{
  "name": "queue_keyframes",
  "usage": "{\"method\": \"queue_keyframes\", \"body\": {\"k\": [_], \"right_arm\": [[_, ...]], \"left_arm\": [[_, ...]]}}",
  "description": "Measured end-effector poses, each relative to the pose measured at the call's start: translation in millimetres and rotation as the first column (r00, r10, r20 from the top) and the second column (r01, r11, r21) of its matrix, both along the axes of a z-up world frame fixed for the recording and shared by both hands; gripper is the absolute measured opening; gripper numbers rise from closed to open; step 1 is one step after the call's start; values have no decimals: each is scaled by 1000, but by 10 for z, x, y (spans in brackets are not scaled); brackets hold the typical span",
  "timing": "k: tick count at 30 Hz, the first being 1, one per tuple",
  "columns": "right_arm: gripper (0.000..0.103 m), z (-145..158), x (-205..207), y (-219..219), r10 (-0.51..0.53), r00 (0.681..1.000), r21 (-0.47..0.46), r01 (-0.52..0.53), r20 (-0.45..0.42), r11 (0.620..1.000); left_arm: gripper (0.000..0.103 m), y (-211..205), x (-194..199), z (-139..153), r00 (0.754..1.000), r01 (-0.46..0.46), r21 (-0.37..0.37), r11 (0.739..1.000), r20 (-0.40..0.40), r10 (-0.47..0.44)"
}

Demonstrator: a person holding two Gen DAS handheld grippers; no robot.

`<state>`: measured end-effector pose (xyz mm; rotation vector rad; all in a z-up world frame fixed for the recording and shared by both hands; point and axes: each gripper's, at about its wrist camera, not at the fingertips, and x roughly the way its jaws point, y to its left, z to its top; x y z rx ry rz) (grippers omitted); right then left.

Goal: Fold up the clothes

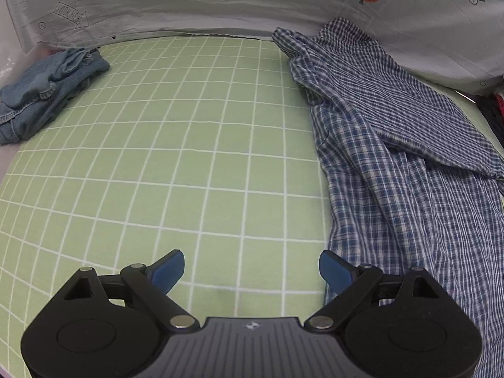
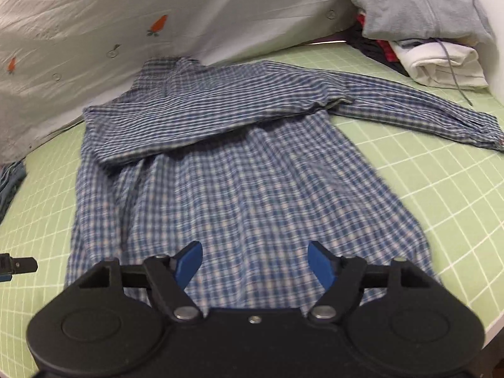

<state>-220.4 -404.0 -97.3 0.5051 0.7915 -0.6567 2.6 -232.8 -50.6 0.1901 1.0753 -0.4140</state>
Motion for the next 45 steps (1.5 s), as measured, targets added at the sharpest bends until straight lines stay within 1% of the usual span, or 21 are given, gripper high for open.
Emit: {"method": "queue_keyframes", "body": {"k": [4,6,9,12,18,26,29,30,31,32,33,34,35,36,38,40,42,43,45], "right_arm": [[75,-93,-77,-493,-108,994,31,107,9,994],[75,-136,-53,-732,-157,987,40,156,20,987],[75,-215,53,-1145,-226,973,48,224,42,973],[75,-248,227,-1521,-267,963,41,265,39,963],[75,-219,685,-1929,-249,968,-39,250,41,967],[74,-320,1106,-2278,-195,979,-51,198,55,979],[71,-372,1234,-2354,-173,984,-53,175,40,983],[67,-377,1259,-2370,-166,985,-48,168,42,985],[56,-379,1278,-2387,-159,986,-42,161,45,986],[48,-380,1301,-2407,-150,988,-38,152,40,988],[30,-376,1329,-2423,-138,990,-39,139,34,989],[19,-345,1383,-2403,-98,995,-73,99,19,992],[15,-314,1438,-2383,-58,998,-106,58,4,993],[7,-279,1492,-2362,-20,1000,-138,18,-11,990],[5,-144,1588,-2319,32,999,-200,-33,-13,979],[5,42,1609,-2331,38,999,-252,-30,27,967],[5,257,1568,-2405,-8,996,-302,35,89,953],[5,333,1513,-2484,-70,990,-313,106,122,944],[5,474,1402,-2646,-190,964,-324,244,187,914]], "left_arm": [[92,-387,246,-45,1000,3,17,1000,7,-3],[93,-501,368,-80,1000,12,32,999,15,-12],[93,-672,552,-133,999,24,56,998,27,-26],[93,-843,736,-185,998,37,79,996,39,-40],[94,-1182,1101,-290,996,60,125,990,61,-69],[98,-1368,1395,-308,994,63,142,988,75,-74],[98,-1425,1465,-309,992,74,154,985,87,-88],[98,-1437,1486,-314,991,77,158,985,92,-92],[98,-1447,1512,-319,991,75,158,985,95,-90],[98,-1456,1538,-325,991,73,158,985,98,-89],[98,-1457,1567,-337,991,71,156,985,97,-87],[98,-1466,1590,-350,992,69,154,986,98,-84],[98,-1468,1612,-363,992,67,153,986,100,-83],[98,-1474,1633,-375,992,68,153,986,99,-84],[98,-1482,1680,-392,991,74,151,986,99,-90],[98,-1488,1734,-362,991,68,129,989,102,-81],[98,-1493,1789,-333,992,61,107,992,105,-72],[98,-1496,1816,-318,992,58,96,994,106,-68],[98,-1501,1870,-288,992,51,74,996,109,-59]]}}
